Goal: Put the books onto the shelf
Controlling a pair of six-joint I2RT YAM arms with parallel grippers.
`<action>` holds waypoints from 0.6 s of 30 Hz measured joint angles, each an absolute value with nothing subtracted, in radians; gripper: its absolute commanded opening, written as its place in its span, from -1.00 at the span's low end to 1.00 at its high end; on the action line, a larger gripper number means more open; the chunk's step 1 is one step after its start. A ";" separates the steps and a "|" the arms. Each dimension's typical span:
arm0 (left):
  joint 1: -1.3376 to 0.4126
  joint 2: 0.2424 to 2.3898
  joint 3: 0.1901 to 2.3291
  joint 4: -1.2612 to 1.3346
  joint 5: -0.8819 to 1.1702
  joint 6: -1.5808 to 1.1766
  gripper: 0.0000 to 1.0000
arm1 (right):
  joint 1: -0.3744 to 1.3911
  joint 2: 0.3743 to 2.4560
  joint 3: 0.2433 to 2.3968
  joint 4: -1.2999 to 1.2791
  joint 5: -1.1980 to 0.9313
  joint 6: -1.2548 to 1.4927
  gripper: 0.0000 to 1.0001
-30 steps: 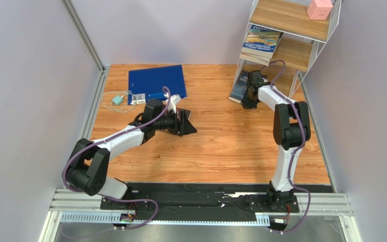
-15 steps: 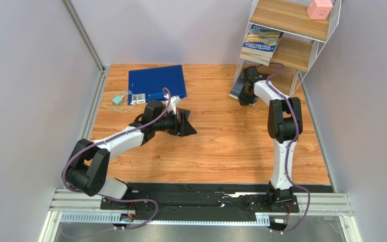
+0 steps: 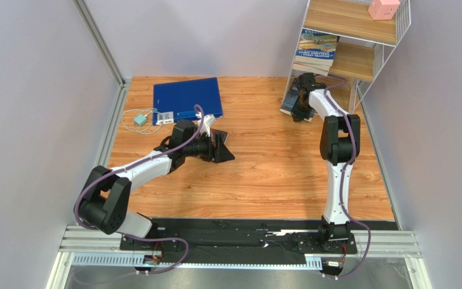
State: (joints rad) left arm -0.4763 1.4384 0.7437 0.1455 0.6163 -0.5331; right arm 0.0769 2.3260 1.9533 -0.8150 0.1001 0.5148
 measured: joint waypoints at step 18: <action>-0.478 1.413 0.731 0.137 0.604 -0.533 0.59 | 0.062 2.203 1.721 -0.694 0.084 0.501 -1.00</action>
State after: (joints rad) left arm -0.4782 1.4128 0.7315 0.1371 0.6041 -0.5327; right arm 0.0624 2.2028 1.7206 -0.6937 0.0841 0.5007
